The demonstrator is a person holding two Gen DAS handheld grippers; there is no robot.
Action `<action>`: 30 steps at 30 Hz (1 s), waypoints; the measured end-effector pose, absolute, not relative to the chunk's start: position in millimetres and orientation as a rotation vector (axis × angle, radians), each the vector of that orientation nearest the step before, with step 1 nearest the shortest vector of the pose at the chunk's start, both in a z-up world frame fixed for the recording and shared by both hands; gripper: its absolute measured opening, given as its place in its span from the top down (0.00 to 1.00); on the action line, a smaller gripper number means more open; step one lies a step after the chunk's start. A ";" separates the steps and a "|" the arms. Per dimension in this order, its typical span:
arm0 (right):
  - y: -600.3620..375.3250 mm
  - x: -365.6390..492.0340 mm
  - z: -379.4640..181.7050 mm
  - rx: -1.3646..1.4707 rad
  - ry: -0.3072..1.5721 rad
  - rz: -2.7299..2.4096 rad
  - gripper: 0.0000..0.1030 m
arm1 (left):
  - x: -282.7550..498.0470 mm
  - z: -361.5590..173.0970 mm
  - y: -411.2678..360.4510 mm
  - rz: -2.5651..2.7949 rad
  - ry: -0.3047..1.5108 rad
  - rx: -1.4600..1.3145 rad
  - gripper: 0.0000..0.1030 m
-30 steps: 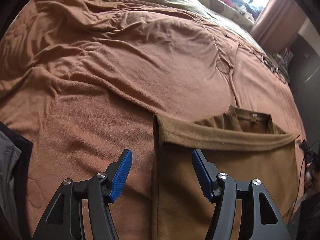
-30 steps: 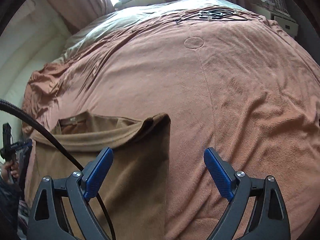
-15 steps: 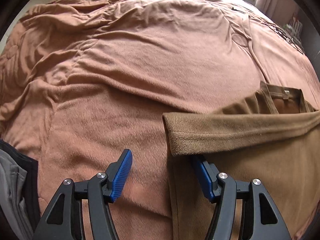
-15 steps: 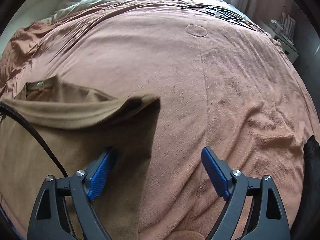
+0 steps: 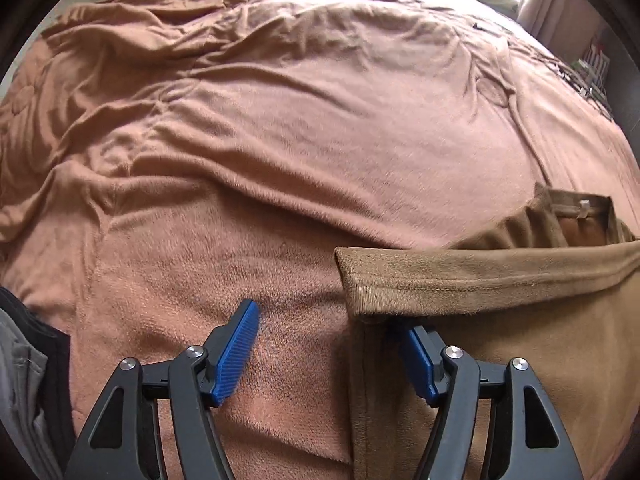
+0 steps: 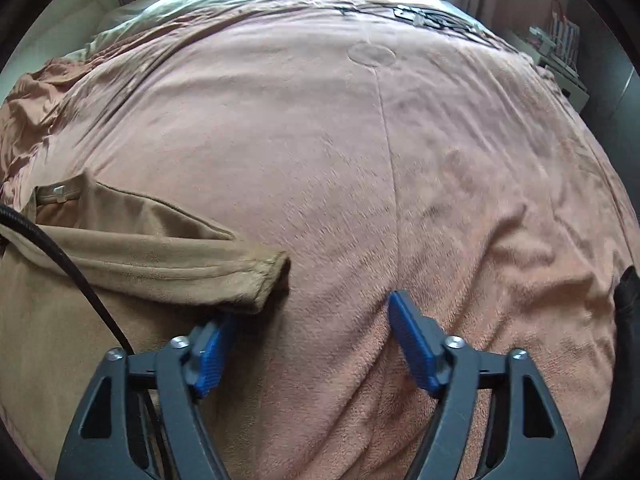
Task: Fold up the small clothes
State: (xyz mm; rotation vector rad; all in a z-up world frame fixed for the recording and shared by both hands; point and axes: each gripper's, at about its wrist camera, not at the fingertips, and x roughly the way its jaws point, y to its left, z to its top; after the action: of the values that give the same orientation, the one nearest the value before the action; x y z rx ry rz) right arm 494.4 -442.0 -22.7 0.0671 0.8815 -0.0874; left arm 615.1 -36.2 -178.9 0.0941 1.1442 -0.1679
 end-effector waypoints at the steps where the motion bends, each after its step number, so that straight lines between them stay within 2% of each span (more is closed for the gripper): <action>1: -439.2 493.3 -17.6 0.058 0.868 -0.081 0.45 | 615.3 -173.9 -35.2 -0.177 1.136 0.066 0.39; 4: -437.7 495.8 -9.0 0.054 0.843 -0.071 0.54 | 620.7 -165.0 -39.9 -0.187 1.115 0.067 0.40; 5: -437.5 497.5 -8.4 0.057 0.843 -0.073 0.59 | 623.7 -164.8 -42.5 -0.182 1.114 0.084 0.42; 10: -448.9 515.3 -11.7 0.109 0.855 -0.070 0.71 | 643.6 -176.9 -42.0 -0.167 1.153 0.071 0.51; 15: -459.3 529.3 -22.2 0.190 0.870 -0.039 0.92 | 650.5 -186.5 -28.3 -0.155 1.153 -0.013 0.61; 23: -472.4 536.7 -28.1 0.283 0.870 0.052 0.92 | 654.1 -187.1 -25.9 -0.229 1.147 -0.069 0.69; 29: -472.7 539.2 -26.6 0.271 0.871 0.051 0.92 | 658.6 -190.6 -45.7 -0.220 1.154 0.002 0.69; 30: -469.8 537.6 -25.0 0.268 0.869 0.054 0.96 | 659.3 -191.0 -46.4 -0.214 1.153 0.003 0.69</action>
State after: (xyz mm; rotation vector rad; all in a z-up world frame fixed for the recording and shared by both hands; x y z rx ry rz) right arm 537.6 -469.8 -25.0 0.2680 0.8685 0.0538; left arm 659.3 -46.4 -191.0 0.0032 1.1527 -0.2136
